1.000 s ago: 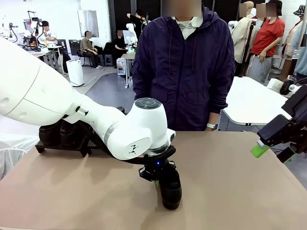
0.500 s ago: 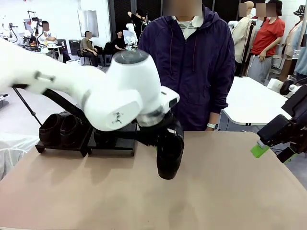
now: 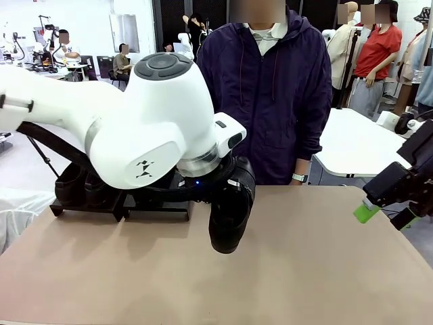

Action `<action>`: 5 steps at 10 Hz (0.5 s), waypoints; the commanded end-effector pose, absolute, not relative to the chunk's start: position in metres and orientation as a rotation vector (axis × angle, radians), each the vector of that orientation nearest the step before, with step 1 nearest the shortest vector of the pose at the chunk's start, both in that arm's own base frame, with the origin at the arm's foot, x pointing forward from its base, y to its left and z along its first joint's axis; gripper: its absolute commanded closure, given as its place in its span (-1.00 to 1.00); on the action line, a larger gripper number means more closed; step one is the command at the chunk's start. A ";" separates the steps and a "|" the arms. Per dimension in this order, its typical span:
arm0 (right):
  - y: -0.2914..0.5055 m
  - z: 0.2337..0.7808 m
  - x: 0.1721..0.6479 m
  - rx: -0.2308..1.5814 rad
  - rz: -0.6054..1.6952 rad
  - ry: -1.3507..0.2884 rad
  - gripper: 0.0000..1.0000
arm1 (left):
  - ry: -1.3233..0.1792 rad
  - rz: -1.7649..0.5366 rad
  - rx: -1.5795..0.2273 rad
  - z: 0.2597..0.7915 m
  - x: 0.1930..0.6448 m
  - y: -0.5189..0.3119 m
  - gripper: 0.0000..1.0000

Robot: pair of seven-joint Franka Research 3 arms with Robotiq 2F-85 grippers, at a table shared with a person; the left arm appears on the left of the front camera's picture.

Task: Organize the shoes by placing them on the stand.
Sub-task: Place the Shoe from the middle of the table onto the Shoes Stand.

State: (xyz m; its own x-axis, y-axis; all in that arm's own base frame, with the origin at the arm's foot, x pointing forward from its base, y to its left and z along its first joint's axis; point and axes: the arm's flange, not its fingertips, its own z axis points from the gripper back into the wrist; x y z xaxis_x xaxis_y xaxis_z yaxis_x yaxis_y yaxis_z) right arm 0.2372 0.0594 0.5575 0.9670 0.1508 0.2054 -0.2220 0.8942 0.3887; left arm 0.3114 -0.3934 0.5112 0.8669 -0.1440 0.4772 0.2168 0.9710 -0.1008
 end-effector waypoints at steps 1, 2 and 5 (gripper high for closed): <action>0.058 0.559 0.237 0.451 0.200 -0.172 -1.00 | -0.489 -0.206 -0.169 0.519 0.320 -0.400 1.00; 0.058 0.559 0.237 0.451 0.200 -0.172 -1.00 | -0.489 -0.206 -0.169 0.519 0.320 -0.400 1.00; 0.058 0.559 0.237 0.451 0.200 -0.172 -1.00 | -0.599 -0.137 -0.155 0.508 0.358 -0.359 1.00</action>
